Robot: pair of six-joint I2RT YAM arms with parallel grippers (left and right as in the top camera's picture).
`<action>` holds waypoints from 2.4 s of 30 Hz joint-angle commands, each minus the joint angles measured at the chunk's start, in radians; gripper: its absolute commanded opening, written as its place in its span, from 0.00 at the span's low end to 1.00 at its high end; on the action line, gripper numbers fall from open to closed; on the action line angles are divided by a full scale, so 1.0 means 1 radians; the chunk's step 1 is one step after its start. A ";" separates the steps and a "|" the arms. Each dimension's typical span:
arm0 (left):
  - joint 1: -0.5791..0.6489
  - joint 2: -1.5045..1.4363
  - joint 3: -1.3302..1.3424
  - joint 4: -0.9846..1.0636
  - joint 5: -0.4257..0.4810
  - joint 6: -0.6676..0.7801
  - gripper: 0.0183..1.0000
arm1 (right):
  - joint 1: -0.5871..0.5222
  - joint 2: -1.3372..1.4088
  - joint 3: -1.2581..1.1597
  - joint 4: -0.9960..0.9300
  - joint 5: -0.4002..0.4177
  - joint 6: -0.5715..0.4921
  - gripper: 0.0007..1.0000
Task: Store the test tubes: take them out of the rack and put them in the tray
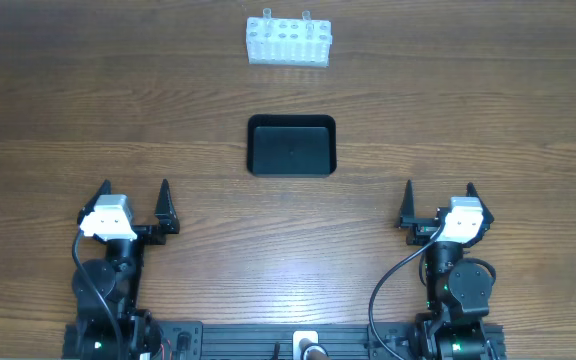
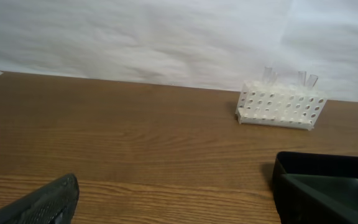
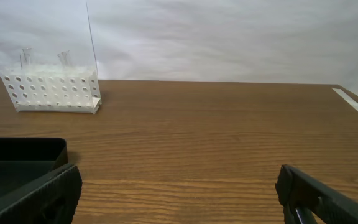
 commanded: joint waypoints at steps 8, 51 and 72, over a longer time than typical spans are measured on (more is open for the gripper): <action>0.005 0.000 -0.010 0.005 0.003 -0.014 1.00 | -0.008 0.002 -0.005 -0.003 0.017 0.003 0.99; 0.005 0.046 -0.010 0.092 0.009 -0.048 1.00 | -0.008 0.002 -0.005 -0.003 0.017 0.003 0.99; -0.301 1.466 0.875 0.566 -0.157 -0.010 1.00 | -0.008 0.002 -0.005 -0.003 0.017 0.003 0.99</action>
